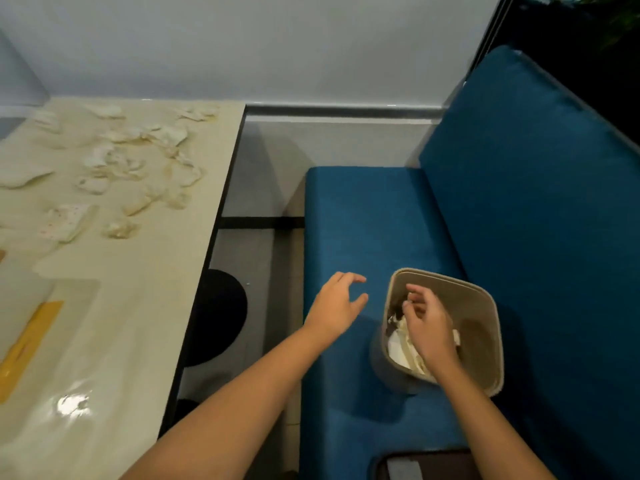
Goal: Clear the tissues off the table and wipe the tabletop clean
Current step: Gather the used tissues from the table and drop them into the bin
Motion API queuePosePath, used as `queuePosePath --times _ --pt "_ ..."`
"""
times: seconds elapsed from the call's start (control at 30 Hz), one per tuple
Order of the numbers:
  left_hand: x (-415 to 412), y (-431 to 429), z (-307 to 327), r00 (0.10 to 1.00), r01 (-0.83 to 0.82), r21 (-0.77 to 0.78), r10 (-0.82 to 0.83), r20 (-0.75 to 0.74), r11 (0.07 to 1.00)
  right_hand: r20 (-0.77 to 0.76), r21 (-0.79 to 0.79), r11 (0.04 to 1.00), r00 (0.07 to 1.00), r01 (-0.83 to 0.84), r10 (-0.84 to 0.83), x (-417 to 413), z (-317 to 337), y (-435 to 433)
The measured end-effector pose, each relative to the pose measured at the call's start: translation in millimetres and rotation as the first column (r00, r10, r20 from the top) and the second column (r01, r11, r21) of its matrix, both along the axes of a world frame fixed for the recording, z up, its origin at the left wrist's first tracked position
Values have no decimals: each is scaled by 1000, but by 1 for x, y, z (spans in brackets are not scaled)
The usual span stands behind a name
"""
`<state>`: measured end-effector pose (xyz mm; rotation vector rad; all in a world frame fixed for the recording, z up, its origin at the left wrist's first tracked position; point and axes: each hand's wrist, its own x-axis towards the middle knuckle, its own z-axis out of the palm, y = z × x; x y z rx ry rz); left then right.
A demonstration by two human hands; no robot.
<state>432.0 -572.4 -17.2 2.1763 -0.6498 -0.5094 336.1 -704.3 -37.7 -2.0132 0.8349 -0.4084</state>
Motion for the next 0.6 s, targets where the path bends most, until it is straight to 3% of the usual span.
queuePosePath --times 0.33,0.6 --pt "-18 156 27 956 -281 -1 280 84 960 87 -33 944 940 -328 330 39 25 128" --pt "-70 297 46 823 -557 19 548 149 830 92 -37 803 798 -595 596 32 41 265"
